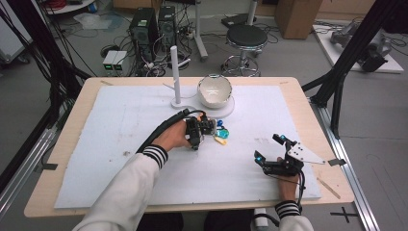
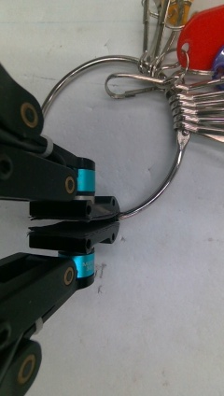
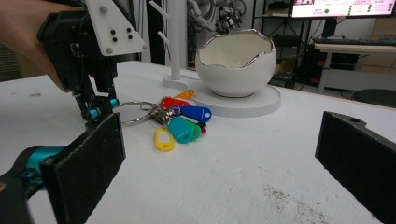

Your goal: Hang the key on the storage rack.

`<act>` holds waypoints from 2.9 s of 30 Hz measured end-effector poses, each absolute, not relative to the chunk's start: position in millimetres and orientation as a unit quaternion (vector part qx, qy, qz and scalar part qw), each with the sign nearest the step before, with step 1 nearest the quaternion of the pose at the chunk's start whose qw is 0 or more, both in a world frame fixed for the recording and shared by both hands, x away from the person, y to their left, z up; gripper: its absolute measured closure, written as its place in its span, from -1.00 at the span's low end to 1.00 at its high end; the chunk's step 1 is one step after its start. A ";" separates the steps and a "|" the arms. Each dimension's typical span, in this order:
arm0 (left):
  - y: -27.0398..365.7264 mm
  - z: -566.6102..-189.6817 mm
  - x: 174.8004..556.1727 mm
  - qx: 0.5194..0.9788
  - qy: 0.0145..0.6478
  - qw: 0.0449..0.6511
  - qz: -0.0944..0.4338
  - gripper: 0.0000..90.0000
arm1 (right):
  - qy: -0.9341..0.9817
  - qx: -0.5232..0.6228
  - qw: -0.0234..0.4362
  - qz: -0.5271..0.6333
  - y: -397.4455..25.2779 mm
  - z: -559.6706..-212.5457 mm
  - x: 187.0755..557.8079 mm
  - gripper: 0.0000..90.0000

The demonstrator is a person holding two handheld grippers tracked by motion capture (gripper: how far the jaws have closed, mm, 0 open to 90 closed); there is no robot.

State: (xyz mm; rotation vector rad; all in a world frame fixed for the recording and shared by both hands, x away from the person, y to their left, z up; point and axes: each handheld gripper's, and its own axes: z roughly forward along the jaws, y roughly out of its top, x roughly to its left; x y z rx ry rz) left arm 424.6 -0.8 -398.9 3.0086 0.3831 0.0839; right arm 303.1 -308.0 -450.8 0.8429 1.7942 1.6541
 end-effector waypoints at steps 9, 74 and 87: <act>10.5 -377.7 421.9 0.987 0.136 0.080 0.043 0.91 | 0.668 0.314 0.278 0.615 -308.0 -450.7 303.1 -0.98; 161.5 -296.3 462.8 0.834 0.227 0.473 0.172 0.94 | 0.669 0.313 0.280 0.613 -307.8 -450.8 303.1 -0.98; 173.1 -310.8 474.9 0.809 0.276 0.485 0.185 0.94 | 0.669 0.313 0.281 0.613 -307.8 -450.8 303.1 -0.98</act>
